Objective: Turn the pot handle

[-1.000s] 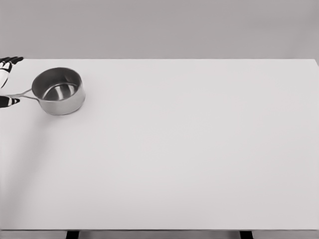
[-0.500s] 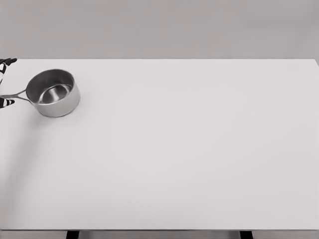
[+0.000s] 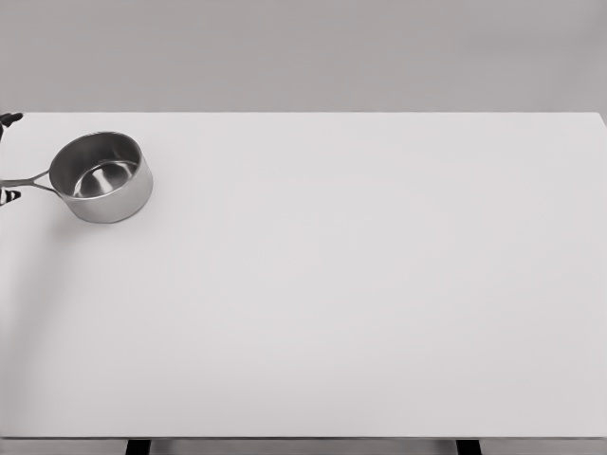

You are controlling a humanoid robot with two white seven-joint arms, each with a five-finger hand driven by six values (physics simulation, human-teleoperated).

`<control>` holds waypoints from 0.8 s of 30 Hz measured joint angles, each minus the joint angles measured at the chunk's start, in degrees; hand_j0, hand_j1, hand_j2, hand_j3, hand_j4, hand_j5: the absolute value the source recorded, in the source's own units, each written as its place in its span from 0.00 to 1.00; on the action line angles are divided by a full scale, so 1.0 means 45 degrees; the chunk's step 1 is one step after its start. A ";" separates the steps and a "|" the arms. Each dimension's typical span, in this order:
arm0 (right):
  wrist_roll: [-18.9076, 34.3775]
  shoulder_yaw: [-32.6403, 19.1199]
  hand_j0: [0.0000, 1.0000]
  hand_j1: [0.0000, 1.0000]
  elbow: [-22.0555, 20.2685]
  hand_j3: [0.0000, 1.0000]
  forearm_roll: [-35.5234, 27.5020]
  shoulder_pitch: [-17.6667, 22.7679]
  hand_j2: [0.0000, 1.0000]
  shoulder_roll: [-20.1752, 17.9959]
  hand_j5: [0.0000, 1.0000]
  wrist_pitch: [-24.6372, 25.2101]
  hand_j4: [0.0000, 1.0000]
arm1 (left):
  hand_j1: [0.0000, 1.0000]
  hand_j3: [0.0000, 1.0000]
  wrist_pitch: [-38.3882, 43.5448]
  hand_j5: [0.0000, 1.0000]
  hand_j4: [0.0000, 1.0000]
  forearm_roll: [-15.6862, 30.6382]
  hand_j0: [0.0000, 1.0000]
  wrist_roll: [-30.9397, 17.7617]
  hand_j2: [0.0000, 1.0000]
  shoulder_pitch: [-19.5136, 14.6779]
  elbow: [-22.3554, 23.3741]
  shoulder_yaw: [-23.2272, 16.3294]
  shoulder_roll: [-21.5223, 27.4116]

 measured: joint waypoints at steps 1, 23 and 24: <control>0.0000 0.0001 1.00 1.00 0.0000 1.00 0.0002 0.0019 1.00 0.0000 1.00 0.0000 1.00 | 1.00 1.00 -0.0001 1.00 1.00 0.0003 1.00 0.0000 1.00 -0.0020 0.0018 0.0005 -0.0020; 0.0000 -0.0001 1.00 1.00 -0.0001 1.00 0.0003 0.0019 1.00 0.0000 1.00 0.0000 1.00 | 1.00 1.00 -0.0007 1.00 1.00 -0.0001 1.00 0.0000 1.00 -0.0586 0.0841 -0.0062 -0.0465; 0.0000 -0.0004 1.00 1.00 -0.0002 1.00 0.0003 0.0019 1.00 0.0000 1.00 0.0000 1.00 | 1.00 1.00 -0.0010 1.00 1.00 -0.0003 1.00 0.0000 1.00 -0.0586 0.0866 -0.0068 -0.0486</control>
